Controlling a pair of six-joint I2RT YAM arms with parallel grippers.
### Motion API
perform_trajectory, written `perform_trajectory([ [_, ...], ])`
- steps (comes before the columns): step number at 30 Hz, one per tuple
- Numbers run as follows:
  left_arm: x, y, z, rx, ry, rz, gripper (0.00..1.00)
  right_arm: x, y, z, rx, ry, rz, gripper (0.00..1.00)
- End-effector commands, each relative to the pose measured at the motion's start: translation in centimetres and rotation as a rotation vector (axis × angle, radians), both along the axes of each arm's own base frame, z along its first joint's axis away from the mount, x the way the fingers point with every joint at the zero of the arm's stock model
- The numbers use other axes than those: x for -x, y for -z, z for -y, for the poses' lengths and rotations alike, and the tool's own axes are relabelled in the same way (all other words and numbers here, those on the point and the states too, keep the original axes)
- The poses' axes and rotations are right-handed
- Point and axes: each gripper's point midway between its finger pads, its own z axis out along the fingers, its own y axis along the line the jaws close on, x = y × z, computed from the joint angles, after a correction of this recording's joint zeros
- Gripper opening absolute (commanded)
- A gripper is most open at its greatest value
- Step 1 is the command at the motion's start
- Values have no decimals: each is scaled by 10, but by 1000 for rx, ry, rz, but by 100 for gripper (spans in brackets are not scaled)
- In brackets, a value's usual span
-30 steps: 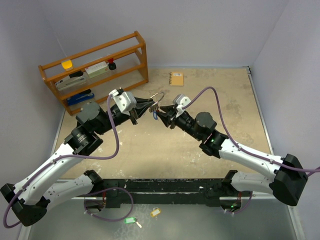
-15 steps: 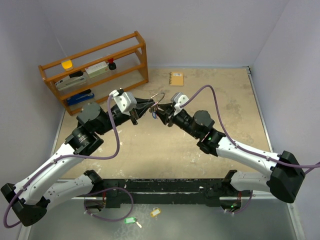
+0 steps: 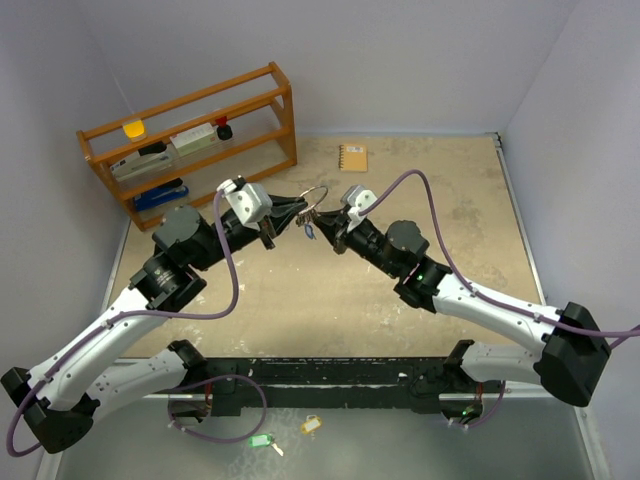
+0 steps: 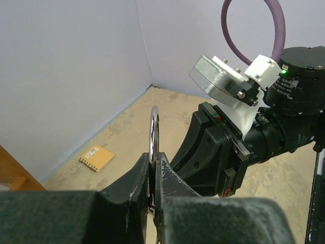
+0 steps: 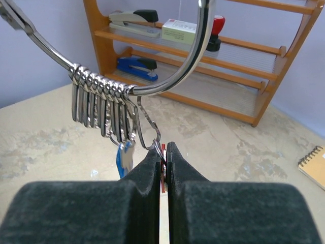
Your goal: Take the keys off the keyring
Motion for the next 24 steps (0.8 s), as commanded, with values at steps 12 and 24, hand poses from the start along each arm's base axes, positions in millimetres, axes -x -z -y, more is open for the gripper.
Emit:
perform_trajectory([
  [12, -15, -21, -18, 76, -138, 44, 9, 0, -47, 69, 206, 231, -13, 0],
  [24, -31, 20, -5, 29, -147, -18, 11, -19, -93, 105, 389, 449, 22, 0],
])
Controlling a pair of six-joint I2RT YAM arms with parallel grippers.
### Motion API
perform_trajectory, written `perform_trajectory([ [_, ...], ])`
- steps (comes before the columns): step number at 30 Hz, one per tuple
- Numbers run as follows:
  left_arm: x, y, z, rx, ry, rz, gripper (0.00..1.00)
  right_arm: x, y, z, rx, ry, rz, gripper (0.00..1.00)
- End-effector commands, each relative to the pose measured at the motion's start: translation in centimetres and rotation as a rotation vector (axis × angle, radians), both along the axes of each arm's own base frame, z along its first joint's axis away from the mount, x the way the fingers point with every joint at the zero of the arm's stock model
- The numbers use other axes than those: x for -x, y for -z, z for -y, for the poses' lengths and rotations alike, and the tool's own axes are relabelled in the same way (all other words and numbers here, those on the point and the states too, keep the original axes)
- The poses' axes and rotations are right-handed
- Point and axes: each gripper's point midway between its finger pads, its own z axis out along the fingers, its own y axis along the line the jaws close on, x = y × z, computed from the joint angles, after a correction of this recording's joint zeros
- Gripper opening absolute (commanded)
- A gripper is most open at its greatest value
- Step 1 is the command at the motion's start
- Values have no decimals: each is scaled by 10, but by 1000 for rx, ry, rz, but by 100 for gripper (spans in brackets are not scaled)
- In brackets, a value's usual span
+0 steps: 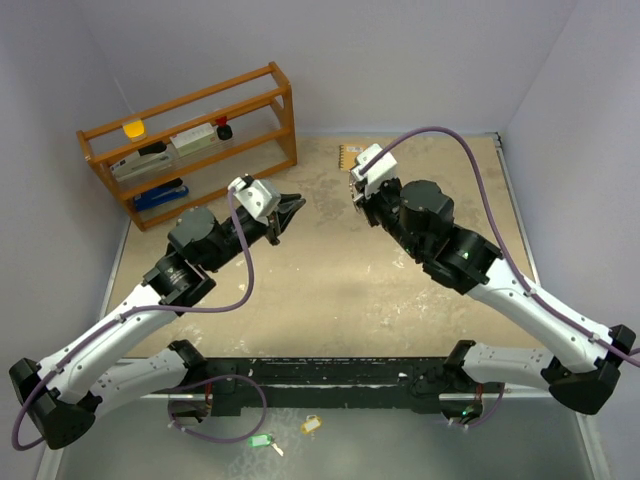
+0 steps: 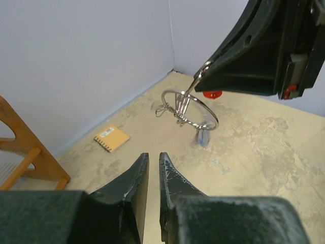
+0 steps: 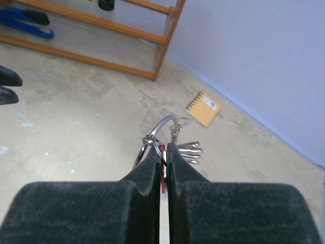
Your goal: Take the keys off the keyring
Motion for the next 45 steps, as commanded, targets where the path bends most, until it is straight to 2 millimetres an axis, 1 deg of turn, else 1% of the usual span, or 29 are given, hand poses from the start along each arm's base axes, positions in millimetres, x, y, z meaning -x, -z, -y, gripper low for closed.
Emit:
perform_trajectory([
  [1, -4, -3, 4, 43, -7, 23, 12, -4, -21, 20, 78, 90, 43, 0],
  [4, -6, 0, 7, 75, -4, 24, 16, -6, -28, 21, 105, 104, 46, 0],
  [7, -5, -2, 9, 124, 11, 49, 22, -7, -35, 23, 134, 115, 38, 0],
  [9, -4, -3, 12, 140, 26, 66, 24, -7, -40, 23, 148, 126, 21, 0],
  [10, -6, -3, 14, 144, 32, 70, 24, -6, -48, 24, 146, 134, 15, 0],
  [12, -7, -2, 19, 143, 46, 76, 25, -5, -52, 23, 163, 133, -17, 0],
  [14, -7, -5, 23, 152, 66, 91, 25, -3, -51, 19, 197, 124, -43, 0],
  [19, 0, -21, 29, 200, 116, 132, 26, 3, -46, 17, 302, 144, -2, 0],
  [23, 4, -40, 25, 262, 117, 177, 27, 3, -45, 17, 359, 173, 40, 0],
  [26, 7, -49, 24, 288, 128, 206, 28, 5, -47, 16, 362, 166, 60, 0],
  [30, 9, -46, 32, 256, 167, 229, 29, 8, -52, 14, 362, 149, 86, 0],
  [34, 13, -35, 40, 227, 213, 223, 30, 8, -55, 15, 401, 149, 111, 0],
  [39, 11, -25, 41, 222, 210, 214, 31, 5, -57, 18, 486, 166, 147, 0],
  [43, 13, -24, 45, 232, 233, 223, 33, 5, -63, 14, 485, 151, 176, 0],
  [45, 15, -24, 47, 239, 253, 229, 36, 6, -65, 12, 472, 136, 181, 0],
])
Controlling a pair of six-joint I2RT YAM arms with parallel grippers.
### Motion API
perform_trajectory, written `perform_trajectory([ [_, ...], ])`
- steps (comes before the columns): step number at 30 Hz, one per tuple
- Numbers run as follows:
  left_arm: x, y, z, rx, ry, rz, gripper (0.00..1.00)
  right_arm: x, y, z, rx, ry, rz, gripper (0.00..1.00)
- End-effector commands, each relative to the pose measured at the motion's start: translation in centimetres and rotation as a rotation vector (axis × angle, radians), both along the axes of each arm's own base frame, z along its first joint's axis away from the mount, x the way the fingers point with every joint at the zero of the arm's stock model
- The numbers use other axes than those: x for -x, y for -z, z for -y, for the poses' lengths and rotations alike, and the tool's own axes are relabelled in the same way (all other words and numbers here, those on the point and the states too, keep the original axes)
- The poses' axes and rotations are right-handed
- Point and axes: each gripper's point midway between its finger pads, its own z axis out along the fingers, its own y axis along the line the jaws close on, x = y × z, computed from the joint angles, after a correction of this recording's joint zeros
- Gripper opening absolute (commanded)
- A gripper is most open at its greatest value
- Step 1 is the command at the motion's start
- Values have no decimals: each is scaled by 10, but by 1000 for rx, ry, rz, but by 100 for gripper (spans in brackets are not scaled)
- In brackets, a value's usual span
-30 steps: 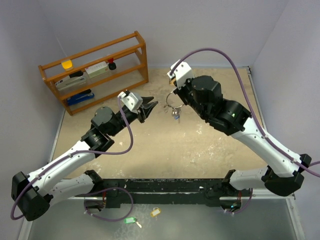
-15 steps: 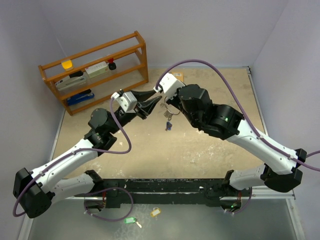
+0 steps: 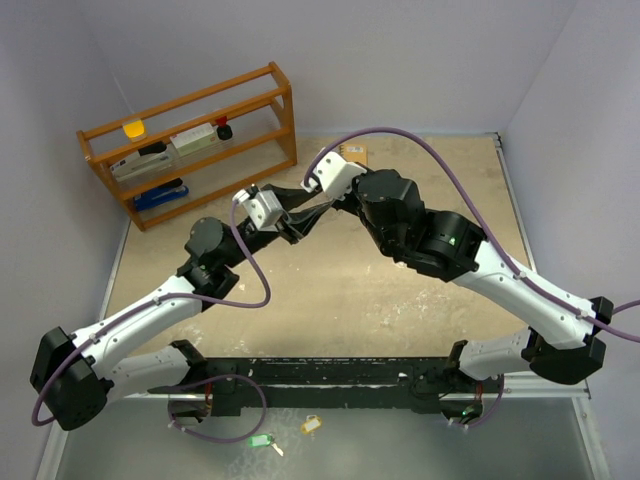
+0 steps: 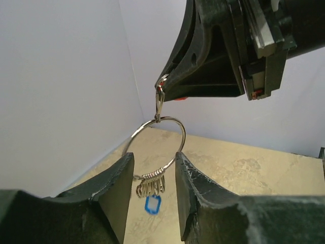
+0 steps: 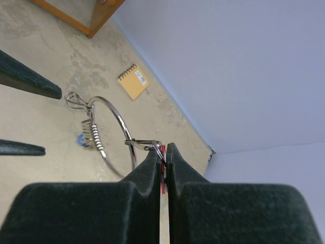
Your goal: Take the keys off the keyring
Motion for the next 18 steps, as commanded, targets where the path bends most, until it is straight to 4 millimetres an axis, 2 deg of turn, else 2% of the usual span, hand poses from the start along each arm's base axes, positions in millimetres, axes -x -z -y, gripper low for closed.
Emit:
perform_trajectory([
  [1, 13, -19, 4, 60, 61, 75, 44, 2, -27, 1, -58, -15, 72, 0],
  [3, 14, -23, 5, 75, 72, 87, 52, 3, -27, -1, -65, -28, 68, 0],
  [6, 13, -28, 6, 92, 73, 104, 58, 5, -24, -4, -71, -48, 58, 0],
  [12, 9, -31, 15, 71, 85, 138, 63, 9, -19, -11, -68, -88, 30, 0],
  [18, 0, -28, 23, 61, 83, 137, 64, 15, -18, -15, -84, -133, 16, 0],
])
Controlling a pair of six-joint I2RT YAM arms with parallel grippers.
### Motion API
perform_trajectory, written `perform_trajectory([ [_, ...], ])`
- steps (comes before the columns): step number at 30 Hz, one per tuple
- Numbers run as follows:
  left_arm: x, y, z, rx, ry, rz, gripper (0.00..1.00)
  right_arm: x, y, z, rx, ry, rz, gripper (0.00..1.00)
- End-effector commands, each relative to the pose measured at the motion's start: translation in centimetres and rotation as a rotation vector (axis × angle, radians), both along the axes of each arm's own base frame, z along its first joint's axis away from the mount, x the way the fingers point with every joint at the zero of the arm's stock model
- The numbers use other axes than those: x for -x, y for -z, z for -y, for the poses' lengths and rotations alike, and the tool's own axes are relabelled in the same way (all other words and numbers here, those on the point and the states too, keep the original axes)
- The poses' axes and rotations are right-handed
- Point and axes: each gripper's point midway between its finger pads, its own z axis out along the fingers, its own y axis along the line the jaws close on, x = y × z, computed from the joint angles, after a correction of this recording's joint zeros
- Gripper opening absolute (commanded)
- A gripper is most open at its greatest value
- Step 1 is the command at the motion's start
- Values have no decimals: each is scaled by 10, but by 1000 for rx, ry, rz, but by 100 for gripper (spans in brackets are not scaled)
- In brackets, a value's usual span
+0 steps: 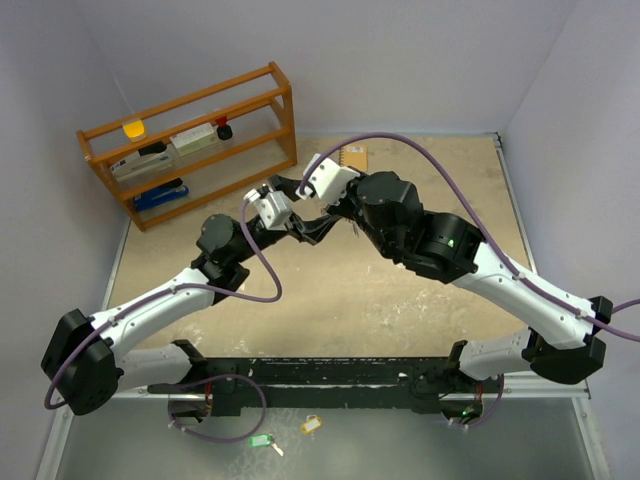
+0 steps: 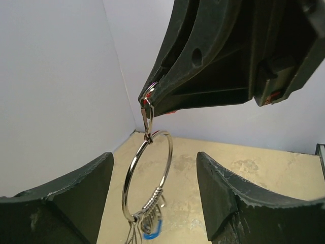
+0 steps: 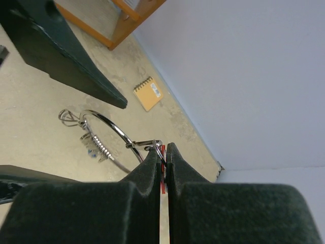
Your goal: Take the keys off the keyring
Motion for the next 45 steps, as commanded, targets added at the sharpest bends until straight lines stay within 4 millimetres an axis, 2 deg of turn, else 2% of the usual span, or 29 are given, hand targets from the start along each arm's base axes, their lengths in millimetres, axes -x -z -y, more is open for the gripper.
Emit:
perform_trajectory([
  [1, 6, -37, 0, 72, 17, 92, 64, 10, -20, 3, -81, -41, 23, 0],
  [18, 23, -55, -1, 124, 88, 123, 54, 19, -16, 2, -91, -99, 11, 0],
  [22, 27, -59, 1, 136, 116, 130, 44, 19, -13, 1, -84, -100, 6, 0],
  [25, 28, -58, 2, 133, 125, 128, 39, 20, -12, 1, -83, -103, 5, 0],
  [30, 25, -53, 5, 125, 126, 116, 37, 21, -14, 0, -87, -111, 8, 0],
  [45, 24, -46, 12, 105, 153, 103, 35, 25, -14, -4, -86, -136, 5, 0],
])
